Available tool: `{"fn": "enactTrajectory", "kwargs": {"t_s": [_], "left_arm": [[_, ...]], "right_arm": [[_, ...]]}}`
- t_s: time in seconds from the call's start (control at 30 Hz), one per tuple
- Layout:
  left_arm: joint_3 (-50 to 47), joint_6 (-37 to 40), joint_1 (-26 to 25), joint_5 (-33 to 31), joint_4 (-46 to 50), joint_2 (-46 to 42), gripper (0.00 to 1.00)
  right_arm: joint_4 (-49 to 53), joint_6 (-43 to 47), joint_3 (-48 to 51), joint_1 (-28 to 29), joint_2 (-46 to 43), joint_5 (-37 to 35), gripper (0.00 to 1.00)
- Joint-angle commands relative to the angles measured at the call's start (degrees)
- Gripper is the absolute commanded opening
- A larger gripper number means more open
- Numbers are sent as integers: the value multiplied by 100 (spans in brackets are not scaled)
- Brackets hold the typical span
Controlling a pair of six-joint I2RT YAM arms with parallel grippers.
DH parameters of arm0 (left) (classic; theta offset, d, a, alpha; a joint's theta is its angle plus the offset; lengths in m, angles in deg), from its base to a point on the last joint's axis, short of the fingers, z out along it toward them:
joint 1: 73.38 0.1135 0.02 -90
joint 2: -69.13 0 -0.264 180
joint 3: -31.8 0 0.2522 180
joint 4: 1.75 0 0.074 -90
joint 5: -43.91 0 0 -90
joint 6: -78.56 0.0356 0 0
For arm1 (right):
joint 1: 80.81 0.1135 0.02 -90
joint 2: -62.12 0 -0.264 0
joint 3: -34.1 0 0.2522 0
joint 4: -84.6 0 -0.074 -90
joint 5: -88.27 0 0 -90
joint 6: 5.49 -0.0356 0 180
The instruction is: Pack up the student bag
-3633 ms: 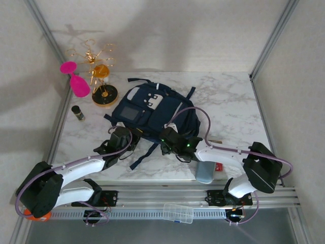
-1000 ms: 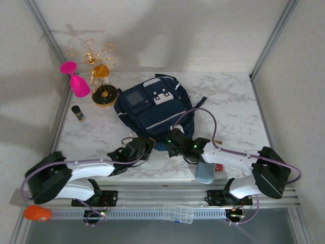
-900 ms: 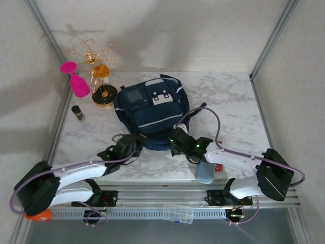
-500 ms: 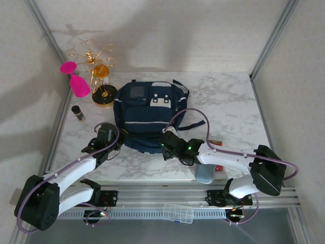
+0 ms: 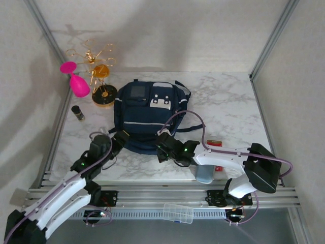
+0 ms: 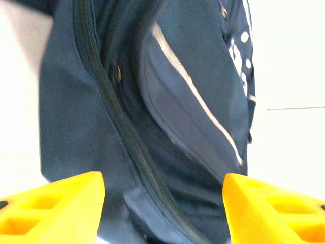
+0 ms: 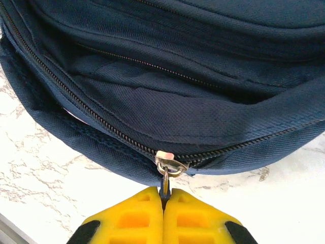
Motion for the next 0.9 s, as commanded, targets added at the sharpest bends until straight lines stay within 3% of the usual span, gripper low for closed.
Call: {"fn": "enactTrajectory", "kwargs": {"t_s": [0.0, 0.17, 0.3, 0.6, 0.73, 0.8, 0.87], "left_arm": [[-417, -1626, -868, -811, -11, -487, 63], [-84, -2259, -1796, -1500, -569, 287, 67], [372, -2373, -2057, -1516, -1015, 1436, 66], [521, -3461, -2678, -1983, -2262, 3010, 58], [567, -3715, -2658, -1998, -2867, 3673, 50], [504, -3705, -2629, -2020, -3288, 3878, 36], [578, -3591, -2631, -2137, -3045, 3922, 23]], "right_arm": [[-162, -58, 32, 130, 90, 106, 0], [-260, -25, 121, 130, 73, 120, 0], [-351, -6, 156, 122, 113, 117, 0], [-606, 56, 279, 127, 108, 61, 0], [-664, 91, 324, 130, 150, 47, 0], [-598, 83, 282, 124, 224, 21, 0], [-529, 46, 262, 125, 269, -39, 0]]}}
